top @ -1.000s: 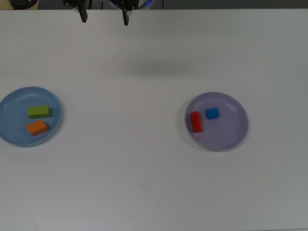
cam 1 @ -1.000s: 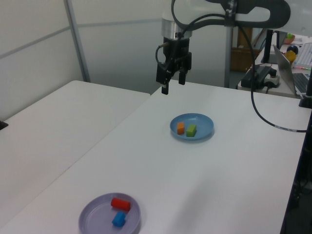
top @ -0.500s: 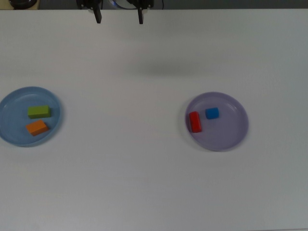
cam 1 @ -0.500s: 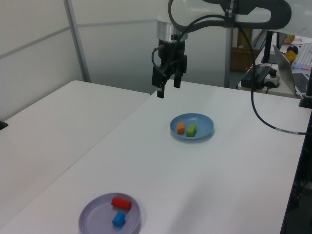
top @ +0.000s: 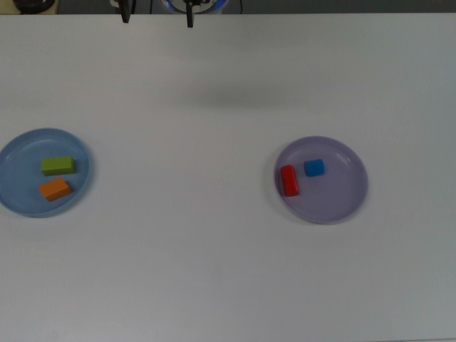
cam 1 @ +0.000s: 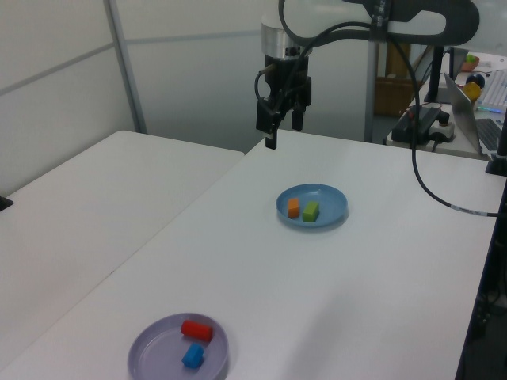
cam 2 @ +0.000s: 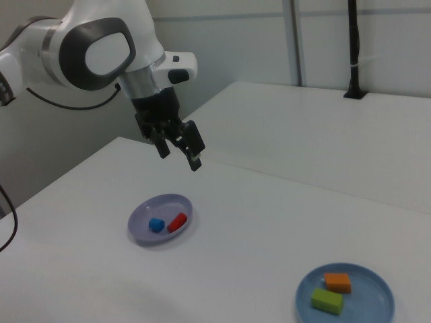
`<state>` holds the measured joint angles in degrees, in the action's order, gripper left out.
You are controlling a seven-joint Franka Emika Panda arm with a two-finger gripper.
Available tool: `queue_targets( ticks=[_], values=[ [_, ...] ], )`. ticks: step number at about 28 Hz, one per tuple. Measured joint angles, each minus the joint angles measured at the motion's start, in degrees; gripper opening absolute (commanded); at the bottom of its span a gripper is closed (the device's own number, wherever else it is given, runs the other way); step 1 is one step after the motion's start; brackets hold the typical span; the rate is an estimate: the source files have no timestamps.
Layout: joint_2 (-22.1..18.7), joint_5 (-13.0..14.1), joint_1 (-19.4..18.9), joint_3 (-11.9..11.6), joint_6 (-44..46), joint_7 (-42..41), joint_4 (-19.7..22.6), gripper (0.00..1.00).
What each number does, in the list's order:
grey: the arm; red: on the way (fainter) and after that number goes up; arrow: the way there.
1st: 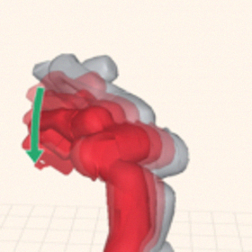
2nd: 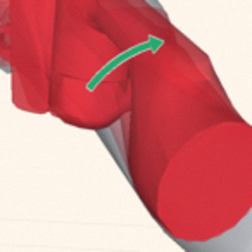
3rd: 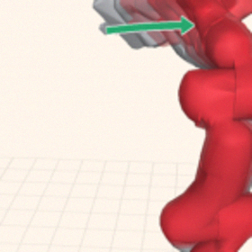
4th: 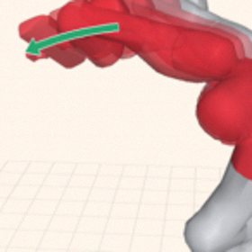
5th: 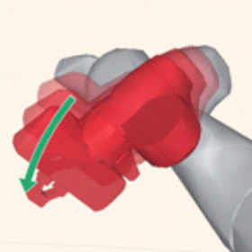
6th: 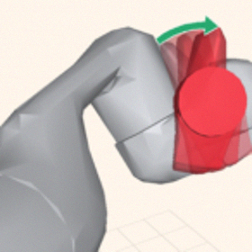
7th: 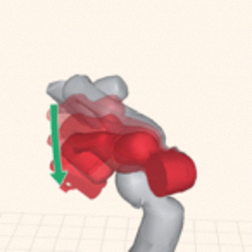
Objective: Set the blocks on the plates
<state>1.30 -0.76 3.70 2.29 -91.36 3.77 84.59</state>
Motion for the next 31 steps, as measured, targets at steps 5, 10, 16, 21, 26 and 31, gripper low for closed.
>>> queue_targets(
  ticks=[5,10,16,21,26,31],
  values=[
    [-0.58,-0.88,-0.01,0.02,0.87,-0.99,-0.04,1.00],
    [-0.94,-0.89,-0.05,0.13,0.93,-1.17,-0.04,1.00],
    [-0.94,-0.97,-0.02,0.13,0.93,-1.20,-0.04,1.00],
    [-0.94,-0.98,0.04,0.02,0.93,-1.20,-0.04,1.00],
    [-0.94,-0.98,0.05,0.01,0.93,-1.20,-0.04,1.00],
    [-0.94,-0.98,0.05,0.01,0.93,-1.20,-0.04,1.00]
  ],
)
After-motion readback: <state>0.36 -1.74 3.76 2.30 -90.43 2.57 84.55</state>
